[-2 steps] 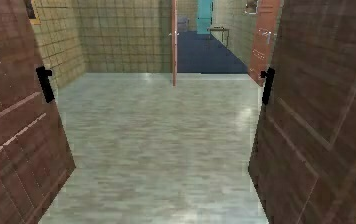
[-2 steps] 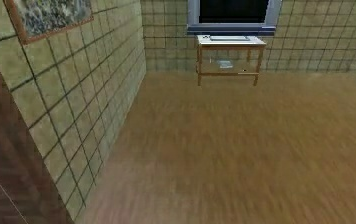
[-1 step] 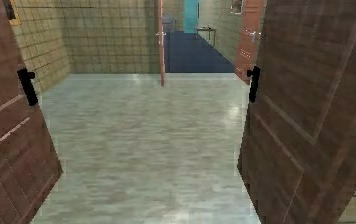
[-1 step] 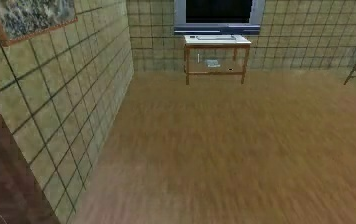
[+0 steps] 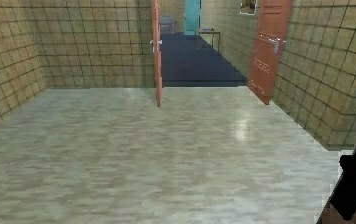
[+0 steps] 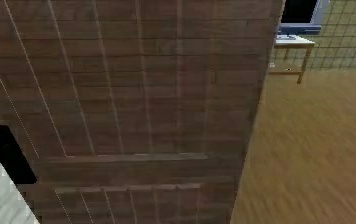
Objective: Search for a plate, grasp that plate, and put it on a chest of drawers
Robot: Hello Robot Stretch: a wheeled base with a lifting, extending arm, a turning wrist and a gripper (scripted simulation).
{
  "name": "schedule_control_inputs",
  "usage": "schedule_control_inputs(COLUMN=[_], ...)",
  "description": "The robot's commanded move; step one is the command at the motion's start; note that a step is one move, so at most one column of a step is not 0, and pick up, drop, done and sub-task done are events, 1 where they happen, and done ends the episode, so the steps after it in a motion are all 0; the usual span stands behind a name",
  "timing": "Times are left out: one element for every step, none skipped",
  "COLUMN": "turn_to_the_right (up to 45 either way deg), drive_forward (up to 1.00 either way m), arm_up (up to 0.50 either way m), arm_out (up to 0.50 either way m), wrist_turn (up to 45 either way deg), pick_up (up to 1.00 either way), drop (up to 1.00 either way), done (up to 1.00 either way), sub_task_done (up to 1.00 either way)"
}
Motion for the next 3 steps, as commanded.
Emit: schedule_control_inputs(turn_to_the_right=[0.0,18.0,0.0], drive_forward=[0.9,0.0,1.0], arm_up=[0.0,0.0,0.0], arm_out=[0.0,0.0,0.0], wrist_turn=[0.0,0.0,0.0], pick_up=[0.0,0.0,0.0], drop=[0.0,0.0,0.0], done=[0.0,0.0,0.0], sub_task_done=[0.0,0.0,0.0])
